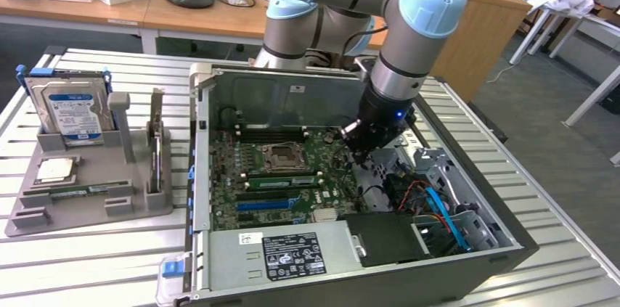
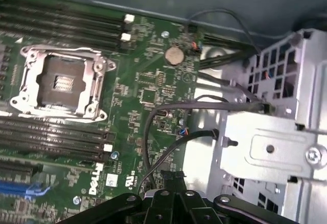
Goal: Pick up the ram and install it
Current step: 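Press down the ram until it locks into place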
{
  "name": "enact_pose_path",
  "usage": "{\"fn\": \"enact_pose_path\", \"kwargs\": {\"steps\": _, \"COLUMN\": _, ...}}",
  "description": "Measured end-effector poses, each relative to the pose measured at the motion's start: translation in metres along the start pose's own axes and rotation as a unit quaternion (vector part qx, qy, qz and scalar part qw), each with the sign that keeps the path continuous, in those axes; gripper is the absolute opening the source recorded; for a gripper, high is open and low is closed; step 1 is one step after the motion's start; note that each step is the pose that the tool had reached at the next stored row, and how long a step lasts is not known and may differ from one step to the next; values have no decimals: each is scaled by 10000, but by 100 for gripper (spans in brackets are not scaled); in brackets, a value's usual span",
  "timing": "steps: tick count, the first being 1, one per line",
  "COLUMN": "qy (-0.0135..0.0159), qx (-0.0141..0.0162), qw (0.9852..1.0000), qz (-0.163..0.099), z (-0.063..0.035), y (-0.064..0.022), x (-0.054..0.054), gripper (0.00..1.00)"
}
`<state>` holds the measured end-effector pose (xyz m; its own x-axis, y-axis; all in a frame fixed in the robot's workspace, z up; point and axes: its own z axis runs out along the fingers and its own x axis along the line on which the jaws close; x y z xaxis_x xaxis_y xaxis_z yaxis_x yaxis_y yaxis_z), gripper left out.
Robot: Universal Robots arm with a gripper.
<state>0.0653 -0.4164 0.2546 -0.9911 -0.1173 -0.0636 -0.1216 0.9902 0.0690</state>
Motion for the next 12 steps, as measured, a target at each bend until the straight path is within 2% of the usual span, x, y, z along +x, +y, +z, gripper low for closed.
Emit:
{"fn": "enact_pose_path", "kwargs": {"steps": 3, "qy": -18, "qx": 17, "qw": 9996, "qz": 264, "z": 0, "y": 0, "x": 0, "gripper": 10}}
{"fn": "enact_pose_path", "kwargs": {"steps": 6, "qy": -36, "qx": 33, "qw": 9986, "qz": 522, "z": 0, "y": 0, "x": 0, "gripper": 10}}
{"fn": "enact_pose_path", "kwargs": {"steps": 12, "qy": -37, "qx": 34, "qw": 9986, "qz": 532, "z": 0, "y": 0, "x": 0, "gripper": 10}}
